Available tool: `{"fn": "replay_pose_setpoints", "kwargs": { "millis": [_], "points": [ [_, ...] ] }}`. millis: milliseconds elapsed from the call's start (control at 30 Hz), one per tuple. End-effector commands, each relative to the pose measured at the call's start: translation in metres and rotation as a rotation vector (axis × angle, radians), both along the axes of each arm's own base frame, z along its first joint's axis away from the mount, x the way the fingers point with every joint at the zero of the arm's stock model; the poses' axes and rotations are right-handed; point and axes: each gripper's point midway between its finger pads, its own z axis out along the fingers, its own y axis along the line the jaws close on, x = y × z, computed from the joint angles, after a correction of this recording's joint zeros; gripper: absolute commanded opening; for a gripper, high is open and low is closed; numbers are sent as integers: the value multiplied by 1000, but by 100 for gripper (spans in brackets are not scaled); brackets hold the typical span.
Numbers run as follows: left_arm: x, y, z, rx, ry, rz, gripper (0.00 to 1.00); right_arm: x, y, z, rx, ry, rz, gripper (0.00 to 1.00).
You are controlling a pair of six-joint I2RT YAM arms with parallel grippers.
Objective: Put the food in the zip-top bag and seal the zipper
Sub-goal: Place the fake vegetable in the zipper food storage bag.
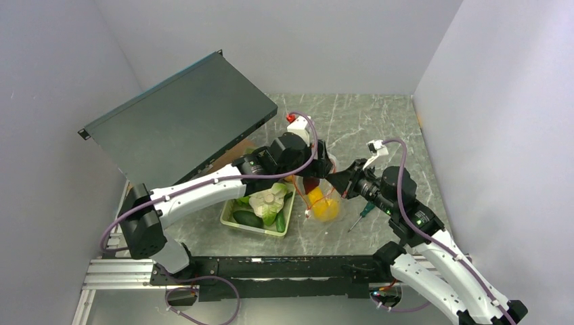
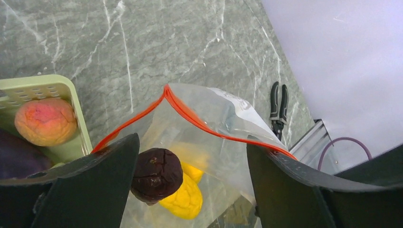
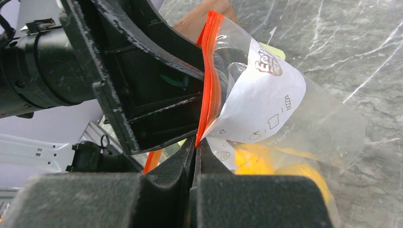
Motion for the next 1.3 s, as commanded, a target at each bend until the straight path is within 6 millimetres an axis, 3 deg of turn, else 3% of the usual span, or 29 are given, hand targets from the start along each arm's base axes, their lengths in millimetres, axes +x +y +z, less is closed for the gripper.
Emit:
{"fn": "replay_pose_setpoints", "kwargs": {
  "millis": [0,300,400,500,600,700,800,933,1100,1267],
  "points": [
    [-19,0,35,-85,-7,-70,88,6,-6,15,12,-58,-45,0],
    [-68,21,77,-101,-3,-272,99,14,-16,3,-71,-28,-98,0],
    [-78,34,82,-81,5,-282,96,14,-17,1,-95,3,-103,0],
    [-76,53,63,-14,14,-229,87,13,-15,6,-88,16,-95,0],
    [-72,74,29,87,55,-148,72,12,-13,7,-76,41,-92,0],
    [-72,84,0,152,88,-114,73,12,-13,8,-75,60,-97,0],
    [-72,79,-15,156,104,-127,77,12,-15,9,-81,71,-108,0],
    [-74,56,-19,117,107,-187,77,9,-20,11,-96,80,-124,0],
    [-85,37,-6,103,46,-234,83,5,-23,13,-95,87,-125,0],
    [-99,37,13,46,20,-254,87,4,-23,15,-100,91,-124,0]
  ]
}}
